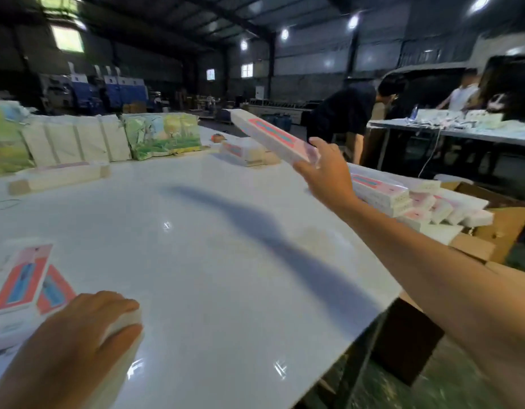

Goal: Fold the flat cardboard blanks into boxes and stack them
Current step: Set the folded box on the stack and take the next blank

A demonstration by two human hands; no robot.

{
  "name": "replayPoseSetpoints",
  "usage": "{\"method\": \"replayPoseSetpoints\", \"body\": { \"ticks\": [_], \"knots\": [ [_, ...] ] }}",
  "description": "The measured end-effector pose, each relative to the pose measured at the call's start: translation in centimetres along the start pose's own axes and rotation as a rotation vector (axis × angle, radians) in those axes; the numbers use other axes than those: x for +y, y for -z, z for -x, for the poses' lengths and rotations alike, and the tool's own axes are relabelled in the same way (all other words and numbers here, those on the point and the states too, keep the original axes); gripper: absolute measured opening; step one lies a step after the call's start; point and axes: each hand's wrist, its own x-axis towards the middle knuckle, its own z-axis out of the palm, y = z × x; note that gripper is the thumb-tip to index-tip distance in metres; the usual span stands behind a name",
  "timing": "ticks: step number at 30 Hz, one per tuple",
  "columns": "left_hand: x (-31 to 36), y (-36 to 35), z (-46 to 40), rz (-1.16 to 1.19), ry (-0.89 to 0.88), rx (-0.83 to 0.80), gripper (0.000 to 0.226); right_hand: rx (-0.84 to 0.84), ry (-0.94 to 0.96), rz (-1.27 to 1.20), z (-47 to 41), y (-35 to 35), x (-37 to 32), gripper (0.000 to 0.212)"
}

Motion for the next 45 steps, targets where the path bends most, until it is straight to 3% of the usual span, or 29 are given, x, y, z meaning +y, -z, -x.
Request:
{"method": "replayPoseSetpoints", "body": {
  "ticks": [4,7,10,14,17,20,23,26,28,33,37,41,45],
  "knots": [
    [-0.9,-1.3,-0.2,0.036,0.008,0.007,0.031,0.213,-0.256,0.285,-3.0,6.1,9.2,0.034],
    [-0.9,-1.5,-0.4,-0.011,0.016,-0.008,0.038,0.075,-0.54,0.504,-2.1,8.5,14.3,0.038],
    [-0.3,-1.0,-0.9,-0.028,0.065,-0.015,0.039,0.01,-0.647,0.532,-1.2,9.0,15.7,0.043],
    [2.5,0.9,-1.3,-0.136,0.053,-0.093,0.026,0.196,-0.396,0.491,-2.4,8.2,12.1,0.044],
    [4.7,2.6,-1.5,-0.149,0.128,-0.186,0.032,0.197,-0.088,0.359,-3.3,5.9,5.9,0.037],
    [5.7,3.3,-1.6,-0.136,0.214,-0.249,0.052,0.046,0.211,0.135,-0.7,1.4,-1.5,0.028],
    [5.7,3.4,-1.6,-0.175,0.198,-0.264,0.069,-0.256,0.402,-0.055,5.6,-3.6,-7.6,0.02],
    [5.3,3.2,-1.1,-0.139,0.198,-0.205,0.037,-0.618,0.435,-0.06,11.5,-8.3,-10.6,0.021],
    [5.0,3.0,-0.8,-0.119,0.186,-0.183,0.028,-0.742,0.455,0.017,13.8,-10.5,-11.2,0.023],
    [4.7,2.7,-0.9,-0.045,0.222,-0.127,0.03,-0.723,0.504,0.035,14.9,-10.9,-10.5,0.02],
    [2.0,6.0,-2.8,-0.11,0.575,-0.069,0.04,-0.716,0.526,-0.068,15.0,-10.5,-10.8,0.026],
    [-3.2,12.4,-3.0,-0.462,0.925,-0.248,0.057,-0.69,0.557,-0.072,15.0,-10.9,-10.6,0.015],
    [-5.5,15.2,-0.8,-0.579,1.036,-0.446,0.055,-0.673,0.553,-0.063,15.0,-11.1,-10.5,0.01]
  ]
}}
